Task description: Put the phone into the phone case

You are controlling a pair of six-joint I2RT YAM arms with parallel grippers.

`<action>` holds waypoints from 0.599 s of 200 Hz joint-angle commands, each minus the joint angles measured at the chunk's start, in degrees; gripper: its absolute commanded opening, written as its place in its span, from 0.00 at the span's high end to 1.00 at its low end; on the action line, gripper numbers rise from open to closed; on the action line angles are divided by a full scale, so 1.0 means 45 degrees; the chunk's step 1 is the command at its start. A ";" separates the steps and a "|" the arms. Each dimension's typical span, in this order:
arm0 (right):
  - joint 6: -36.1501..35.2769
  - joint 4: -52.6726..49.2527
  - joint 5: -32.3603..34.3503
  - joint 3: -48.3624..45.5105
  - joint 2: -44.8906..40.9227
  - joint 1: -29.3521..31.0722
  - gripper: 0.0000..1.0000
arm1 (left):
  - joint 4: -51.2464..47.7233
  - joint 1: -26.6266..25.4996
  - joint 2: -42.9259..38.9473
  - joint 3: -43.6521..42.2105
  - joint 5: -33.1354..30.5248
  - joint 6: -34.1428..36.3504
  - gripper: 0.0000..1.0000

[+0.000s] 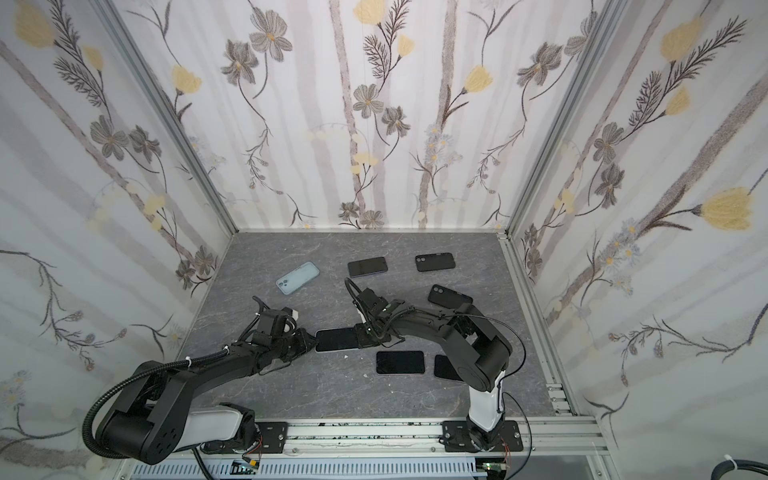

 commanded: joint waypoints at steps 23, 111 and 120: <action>-0.0228 -0.0999 0.0325 0.0476 -0.0226 0.0177 0.88 | -0.2158 -0.0016 -0.0156 0.0279 -0.0356 -0.0062 0.81; -0.0568 -0.1042 0.0695 0.1746 -0.1326 -0.0372 0.73 | -0.2727 0.0156 -0.0220 0.1917 -0.0549 0.0133 0.69; -0.0628 -0.1004 0.0452 0.1776 -0.1289 -0.0896 0.74 | -0.2687 0.0139 0.0059 0.2066 -0.0407 0.0148 0.69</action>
